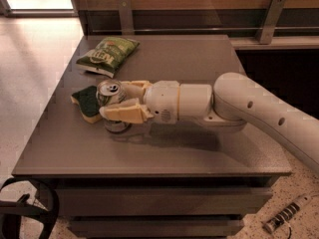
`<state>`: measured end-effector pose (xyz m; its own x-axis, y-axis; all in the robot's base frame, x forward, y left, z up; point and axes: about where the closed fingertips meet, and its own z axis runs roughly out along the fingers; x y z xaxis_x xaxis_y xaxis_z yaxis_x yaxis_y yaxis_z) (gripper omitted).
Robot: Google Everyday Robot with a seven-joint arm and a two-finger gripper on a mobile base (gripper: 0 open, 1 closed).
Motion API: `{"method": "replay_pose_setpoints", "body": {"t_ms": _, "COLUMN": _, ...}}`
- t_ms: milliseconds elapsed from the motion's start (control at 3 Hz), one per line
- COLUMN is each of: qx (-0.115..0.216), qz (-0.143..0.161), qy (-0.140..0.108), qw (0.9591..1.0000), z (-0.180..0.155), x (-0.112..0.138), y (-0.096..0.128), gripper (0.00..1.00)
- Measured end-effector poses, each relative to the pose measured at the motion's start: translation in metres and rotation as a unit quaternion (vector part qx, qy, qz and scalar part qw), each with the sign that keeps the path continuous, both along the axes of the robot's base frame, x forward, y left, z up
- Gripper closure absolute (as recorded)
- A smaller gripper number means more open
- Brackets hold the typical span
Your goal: Move 7up can near sponge
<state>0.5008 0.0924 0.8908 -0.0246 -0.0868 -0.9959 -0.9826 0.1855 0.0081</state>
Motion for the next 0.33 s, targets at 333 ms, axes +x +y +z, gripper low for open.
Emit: {"method": "replay_pose_setpoints", "body": {"t_ms": 333, "qx": 0.0, "qz": 0.001, "qy": 0.0, "qw": 1.0, "z": 0.0003, "x": -0.0007, "y": 0.0013, "gripper": 0.0}}
